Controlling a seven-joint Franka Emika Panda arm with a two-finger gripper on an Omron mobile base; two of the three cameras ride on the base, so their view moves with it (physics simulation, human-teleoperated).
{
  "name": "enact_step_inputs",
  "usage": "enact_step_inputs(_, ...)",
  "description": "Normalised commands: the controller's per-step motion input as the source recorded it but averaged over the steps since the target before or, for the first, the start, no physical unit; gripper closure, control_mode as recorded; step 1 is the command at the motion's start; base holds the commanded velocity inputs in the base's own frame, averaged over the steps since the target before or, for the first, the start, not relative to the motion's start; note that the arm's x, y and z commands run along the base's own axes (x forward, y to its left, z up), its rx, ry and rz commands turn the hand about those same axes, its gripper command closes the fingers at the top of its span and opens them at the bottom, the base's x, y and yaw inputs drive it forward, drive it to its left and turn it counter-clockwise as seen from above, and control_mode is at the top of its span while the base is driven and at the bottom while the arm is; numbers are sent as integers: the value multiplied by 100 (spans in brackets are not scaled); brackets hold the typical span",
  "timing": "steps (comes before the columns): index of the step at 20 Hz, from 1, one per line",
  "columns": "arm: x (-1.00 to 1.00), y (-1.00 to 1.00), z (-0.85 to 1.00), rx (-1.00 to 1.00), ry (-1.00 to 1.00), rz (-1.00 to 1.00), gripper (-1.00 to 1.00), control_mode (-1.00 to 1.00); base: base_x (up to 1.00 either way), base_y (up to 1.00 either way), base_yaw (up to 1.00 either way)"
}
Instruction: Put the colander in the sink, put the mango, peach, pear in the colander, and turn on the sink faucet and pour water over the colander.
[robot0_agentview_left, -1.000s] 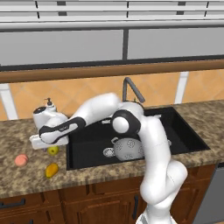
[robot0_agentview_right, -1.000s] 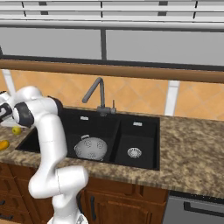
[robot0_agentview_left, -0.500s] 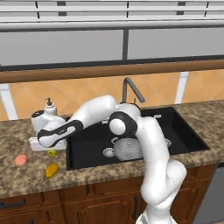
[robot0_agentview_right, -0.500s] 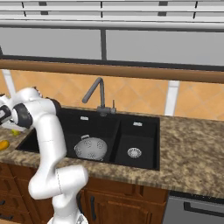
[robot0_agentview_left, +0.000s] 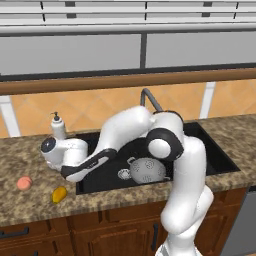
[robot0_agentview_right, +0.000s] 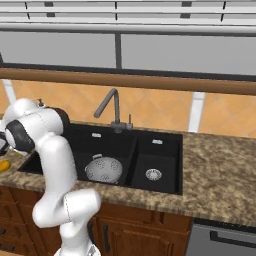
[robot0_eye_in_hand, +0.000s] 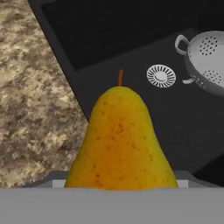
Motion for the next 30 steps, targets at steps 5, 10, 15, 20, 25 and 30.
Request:
enact_step_inputs(5,-6,-100,88,13,5,-5,100,-100,0,0,0)
enact_step_inputs(10,1,-98,66,3,31,1,100,-100,0,0,0)
enact_step_inputs(15,4,-76,0,-25,43,9,100,-100,0,0,0)
enact_step_inputs(20,7,-72,0,-30,35,9,100,-100,0,0,0)
enact_step_inputs(25,24,-61,-13,-29,33,5,100,-100,0,0,0)
enact_step_inputs(30,10,-32,-49,-26,0,2,100,-100,0,0,0)
